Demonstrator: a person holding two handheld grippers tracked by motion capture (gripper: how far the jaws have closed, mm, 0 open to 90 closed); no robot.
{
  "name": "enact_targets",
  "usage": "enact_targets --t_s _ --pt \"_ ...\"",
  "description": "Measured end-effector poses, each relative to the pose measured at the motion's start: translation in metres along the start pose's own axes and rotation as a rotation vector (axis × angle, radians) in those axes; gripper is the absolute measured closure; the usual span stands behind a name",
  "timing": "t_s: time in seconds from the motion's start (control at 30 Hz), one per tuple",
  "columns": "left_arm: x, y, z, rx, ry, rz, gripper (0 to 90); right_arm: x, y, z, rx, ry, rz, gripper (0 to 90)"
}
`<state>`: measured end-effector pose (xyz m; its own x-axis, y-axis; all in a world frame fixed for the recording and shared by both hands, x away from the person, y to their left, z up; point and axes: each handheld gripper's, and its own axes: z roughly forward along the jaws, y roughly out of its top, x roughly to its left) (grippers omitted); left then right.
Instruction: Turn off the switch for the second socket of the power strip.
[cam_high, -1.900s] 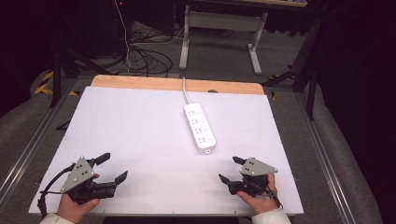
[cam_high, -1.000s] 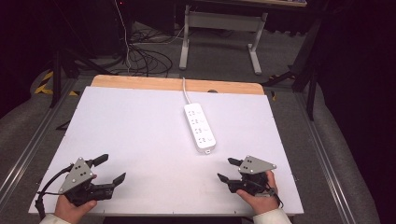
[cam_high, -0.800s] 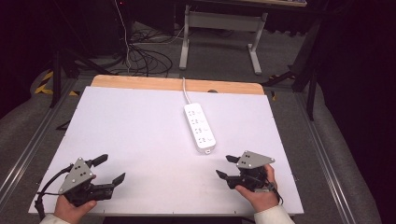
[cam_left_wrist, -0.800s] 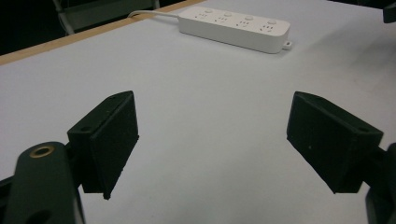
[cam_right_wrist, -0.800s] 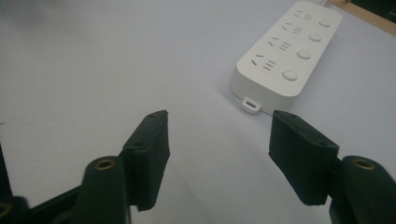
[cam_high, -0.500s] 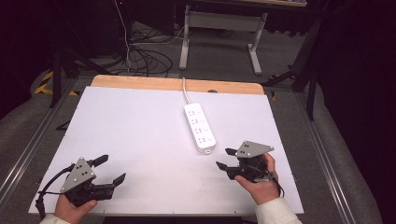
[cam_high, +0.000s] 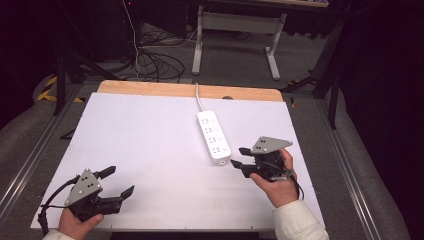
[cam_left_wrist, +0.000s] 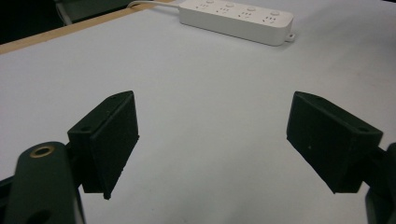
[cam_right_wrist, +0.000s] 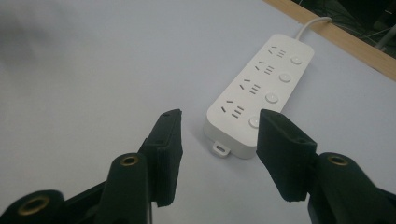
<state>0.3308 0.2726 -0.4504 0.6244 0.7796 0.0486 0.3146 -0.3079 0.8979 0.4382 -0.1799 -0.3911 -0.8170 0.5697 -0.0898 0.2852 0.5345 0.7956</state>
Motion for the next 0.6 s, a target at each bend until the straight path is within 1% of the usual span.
enact_targets --t_s 0.07,0.17,0.2,0.23,0.4,0.43,0.47,0.5,0.57,0.6 --pt "0.000 0.000 0.000 -0.001 0.001 0.001 17.5 -0.003 0.006 0.002 0.007 -0.001 -0.005 52.5" --pt "0.000 0.000 -0.001 -0.001 0.004 0.010 17.4 -0.005 0.010 0.003 0.009 -0.006 -0.008 53.2" --pt "0.000 0.000 -0.001 -0.002 0.003 0.007 17.5 -0.006 0.012 0.003 0.012 -0.010 -0.008 53.9" --pt "0.000 0.000 -0.001 -0.002 0.004 0.007 17.5 -0.008 0.016 0.004 0.017 -0.024 -0.004 54.5" --pt "0.001 0.000 -0.001 -0.002 0.001 0.001 17.5 -0.011 0.020 0.006 0.016 -0.033 -0.002 57.0" --pt "0.001 0.000 -0.001 -0.002 0.001 0.001 17.5 -0.013 0.022 0.008 0.015 -0.039 -0.004 60.6" --pt "0.001 0.000 -0.001 -0.004 0.001 0.004 17.5 -0.013 0.022 0.008 0.015 -0.039 -0.004 60.6" --pt "0.001 0.000 -0.001 -0.005 0.002 0.005 17.8 -0.014 0.023 0.009 0.011 -0.046 -0.010 63.2" --pt "0.000 0.000 -0.001 -0.005 0.004 0.006 17.9 -0.016 0.026 0.012 0.006 -0.058 -0.021 70.4" --pt "0.001 0.000 -0.001 -0.005 0.002 0.005 17.9 -0.018 0.027 0.014 0.009 -0.060 -0.027 75.3"
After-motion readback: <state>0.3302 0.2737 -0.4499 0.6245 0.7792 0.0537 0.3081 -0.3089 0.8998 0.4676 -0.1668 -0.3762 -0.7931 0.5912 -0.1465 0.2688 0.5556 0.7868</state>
